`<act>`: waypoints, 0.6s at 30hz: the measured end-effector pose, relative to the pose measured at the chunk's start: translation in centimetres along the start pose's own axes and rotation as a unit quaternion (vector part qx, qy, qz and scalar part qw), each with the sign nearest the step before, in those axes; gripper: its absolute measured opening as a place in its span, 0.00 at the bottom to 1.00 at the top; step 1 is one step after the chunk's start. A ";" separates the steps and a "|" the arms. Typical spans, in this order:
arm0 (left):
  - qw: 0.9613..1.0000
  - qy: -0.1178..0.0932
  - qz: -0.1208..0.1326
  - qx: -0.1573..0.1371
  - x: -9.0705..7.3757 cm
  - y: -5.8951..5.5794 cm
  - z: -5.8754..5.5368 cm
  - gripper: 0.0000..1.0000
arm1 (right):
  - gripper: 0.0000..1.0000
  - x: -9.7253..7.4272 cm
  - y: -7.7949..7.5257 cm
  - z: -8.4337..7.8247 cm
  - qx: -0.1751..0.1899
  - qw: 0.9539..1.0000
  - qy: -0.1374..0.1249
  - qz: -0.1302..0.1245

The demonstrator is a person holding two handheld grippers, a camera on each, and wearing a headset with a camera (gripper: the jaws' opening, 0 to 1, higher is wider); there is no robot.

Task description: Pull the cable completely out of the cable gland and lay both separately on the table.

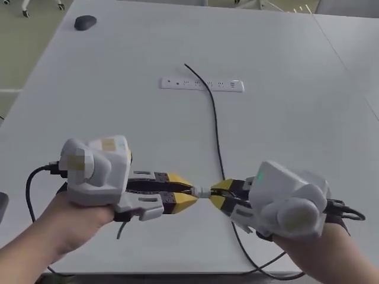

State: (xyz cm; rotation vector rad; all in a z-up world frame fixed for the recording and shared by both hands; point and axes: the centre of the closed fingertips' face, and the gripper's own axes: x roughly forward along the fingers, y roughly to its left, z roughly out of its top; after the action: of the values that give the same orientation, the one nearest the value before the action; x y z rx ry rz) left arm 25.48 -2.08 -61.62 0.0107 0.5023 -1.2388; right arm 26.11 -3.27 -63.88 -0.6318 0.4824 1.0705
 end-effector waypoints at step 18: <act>1.000 0.000 -0.002 0.014 0.2 0.3 -0.2 0.15 | 0.00 -0.7 0.6 0.5 -0.004 0.998 -0.048 0.030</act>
State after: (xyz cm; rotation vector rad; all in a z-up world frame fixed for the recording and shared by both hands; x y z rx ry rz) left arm 25.69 -2.09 -61.94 0.0326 0.4847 -1.2494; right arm 25.29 -3.19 -63.16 -0.5736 0.4160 1.1540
